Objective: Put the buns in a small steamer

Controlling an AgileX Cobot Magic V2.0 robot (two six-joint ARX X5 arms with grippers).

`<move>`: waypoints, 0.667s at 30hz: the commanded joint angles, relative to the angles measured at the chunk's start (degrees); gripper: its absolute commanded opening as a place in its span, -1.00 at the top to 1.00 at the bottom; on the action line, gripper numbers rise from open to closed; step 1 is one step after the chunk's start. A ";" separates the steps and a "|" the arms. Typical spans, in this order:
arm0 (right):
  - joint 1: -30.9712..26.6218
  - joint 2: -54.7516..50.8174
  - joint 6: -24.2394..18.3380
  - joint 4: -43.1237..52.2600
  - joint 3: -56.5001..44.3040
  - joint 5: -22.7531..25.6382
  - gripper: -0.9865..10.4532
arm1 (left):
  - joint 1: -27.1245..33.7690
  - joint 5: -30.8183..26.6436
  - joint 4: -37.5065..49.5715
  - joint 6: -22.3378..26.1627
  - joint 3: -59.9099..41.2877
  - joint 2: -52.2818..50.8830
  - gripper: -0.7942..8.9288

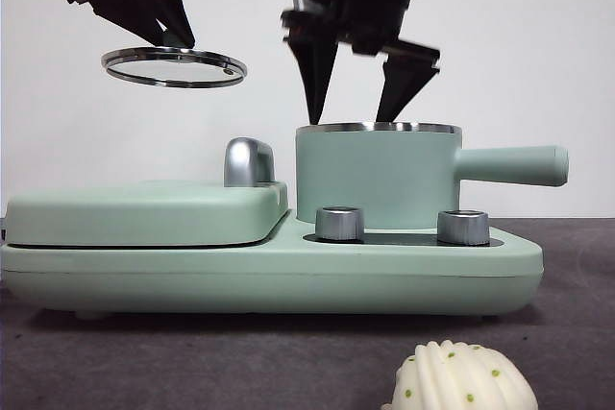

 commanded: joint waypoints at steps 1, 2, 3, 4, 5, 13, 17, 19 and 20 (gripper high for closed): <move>0.35 -2.78 0.72 -2.40 2.08 0.28 0.09 | -0.11 0.31 1.11 0.55 2.03 -0.61 0.81; 0.35 -3.48 0.70 -3.48 2.08 0.61 0.09 | -0.09 0.31 1.11 0.55 2.03 -0.61 0.81; 0.35 -4.61 0.70 -5.05 2.05 1.40 0.09 | -0.09 0.31 1.11 0.55 2.03 -0.61 0.81; 0.35 -5.75 0.70 -6.49 1.99 1.79 0.09 | -0.09 0.31 1.11 0.55 2.03 -0.61 0.81; 0.35 -6.62 0.68 -7.43 1.99 1.86 0.09 | -0.09 0.31 1.11 0.55 2.03 -0.61 0.81; 3.78 -18.73 0.70 -9.55 -1.07 1.81 0.09 | -0.11 0.31 0.85 0.55 2.03 -0.61 0.81; 7.72 -25.18 0.92 -9.55 -5.05 1.84 0.09 | -0.11 0.31 0.50 0.57 2.01 -0.61 0.81; 10.16 -28.61 1.05 -9.55 -8.09 1.84 0.09 | -0.11 0.31 0.42 0.57 2.03 -0.61 0.81; 11.45 -30.18 1.57 -9.55 -9.86 1.86 0.09 | -0.11 0.31 0.42 0.57 2.03 -0.61 0.81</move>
